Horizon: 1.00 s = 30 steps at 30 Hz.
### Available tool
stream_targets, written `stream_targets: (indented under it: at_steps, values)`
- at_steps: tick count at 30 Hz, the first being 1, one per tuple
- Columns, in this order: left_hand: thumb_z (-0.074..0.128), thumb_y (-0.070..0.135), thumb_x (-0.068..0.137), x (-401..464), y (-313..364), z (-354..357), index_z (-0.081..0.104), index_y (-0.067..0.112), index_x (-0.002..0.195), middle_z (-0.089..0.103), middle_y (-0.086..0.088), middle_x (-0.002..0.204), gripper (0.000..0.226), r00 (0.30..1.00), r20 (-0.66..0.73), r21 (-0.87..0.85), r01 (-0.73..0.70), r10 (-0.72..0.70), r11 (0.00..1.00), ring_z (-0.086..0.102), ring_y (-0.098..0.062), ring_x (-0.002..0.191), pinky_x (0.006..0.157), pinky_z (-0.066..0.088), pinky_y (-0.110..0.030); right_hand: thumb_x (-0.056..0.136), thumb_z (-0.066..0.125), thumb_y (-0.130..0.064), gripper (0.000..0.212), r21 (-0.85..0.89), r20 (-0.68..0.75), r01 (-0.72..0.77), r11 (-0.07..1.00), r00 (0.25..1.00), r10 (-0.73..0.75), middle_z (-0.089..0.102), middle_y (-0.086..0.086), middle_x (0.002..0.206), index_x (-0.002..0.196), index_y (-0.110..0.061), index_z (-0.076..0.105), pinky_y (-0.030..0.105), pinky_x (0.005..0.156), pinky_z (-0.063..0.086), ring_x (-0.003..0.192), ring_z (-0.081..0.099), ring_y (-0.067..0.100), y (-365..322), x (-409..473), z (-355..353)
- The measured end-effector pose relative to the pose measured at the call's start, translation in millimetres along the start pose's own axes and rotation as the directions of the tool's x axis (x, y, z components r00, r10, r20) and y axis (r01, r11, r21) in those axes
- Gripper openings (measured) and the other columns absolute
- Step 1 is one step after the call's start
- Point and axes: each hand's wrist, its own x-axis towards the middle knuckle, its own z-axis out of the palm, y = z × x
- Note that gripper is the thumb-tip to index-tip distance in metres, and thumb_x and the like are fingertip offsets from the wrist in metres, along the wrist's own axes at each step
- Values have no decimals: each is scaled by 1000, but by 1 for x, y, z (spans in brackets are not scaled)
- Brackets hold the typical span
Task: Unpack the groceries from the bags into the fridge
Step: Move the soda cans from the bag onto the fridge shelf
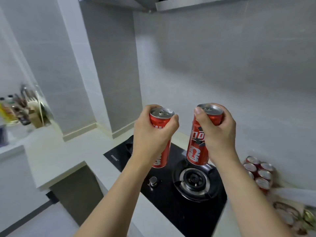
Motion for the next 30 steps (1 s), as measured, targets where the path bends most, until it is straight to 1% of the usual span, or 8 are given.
stream_targets:
  at_steps: [4,7,10,13,16,21,25,30]
  values:
    - [77,33,79,3,-10,-62,57,27,104,65,14,86,33,994,-109,38,8,-4,999,65,4,78,58,48,-7,79,72,-44,18,51,103,-17,999,995,11,68,-21,83,88,-34,60,22,72,50,80,66,0,-7,-21,61]
    - [77,32,79,0,-19,-107,58,24,108,65,11,90,36,985,-172,68,8,4,998,65,0,79,59,48,-8,79,72,-45,18,89,166,-25,996,986,10,68,-21,83,88,-35,60,21,71,50,80,67,0,-13,-38,102]
    - [77,36,79,-6,-26,-150,58,24,111,64,12,93,39,972,-232,116,9,18,993,64,-1,83,62,48,-7,75,75,-51,23,127,239,-33,991,971,2,67,-21,83,87,-38,60,25,73,53,82,67,0,-19,-57,140]
    - [77,34,80,-15,-29,-190,57,23,109,63,14,92,37,951,-308,148,15,32,989,62,5,85,62,46,-5,65,67,-65,30,148,322,-43,988,947,-7,66,-21,85,85,-44,59,28,77,56,83,66,1,-29,-77,175]
    - [78,32,80,-26,-28,-224,56,25,107,61,15,90,35,926,-374,176,29,39,984,61,7,84,62,46,-5,63,68,-66,32,184,379,-52,981,925,-22,68,-16,88,85,-44,61,36,80,58,86,68,10,-38,-93,206]
    - [78,32,80,-50,-27,-289,55,27,108,62,14,92,35,852,-520,248,79,64,966,62,3,85,63,47,-6,66,72,-58,34,307,510,-87,948,856,-86,70,-3,84,84,-30,63,35,75,58,80,69,18,-61,-131,262]
    - [77,29,81,-70,-22,-326,55,26,106,61,15,86,34,793,-603,308,125,91,943,61,8,81,62,47,-7,65,70,-59,24,354,621,-140,925,774,-120,68,-16,80,81,-43,62,25,70,53,77,67,6,-71,-161,299]
    - [78,28,81,-88,-17,-356,57,21,107,62,12,88,34,736,-665,365,173,126,915,63,2,82,62,48,-9,64,68,-63,32,382,689,-187,905,711,-144,69,-12,85,86,-41,61,28,75,55,83,68,11,-80,-184,331]
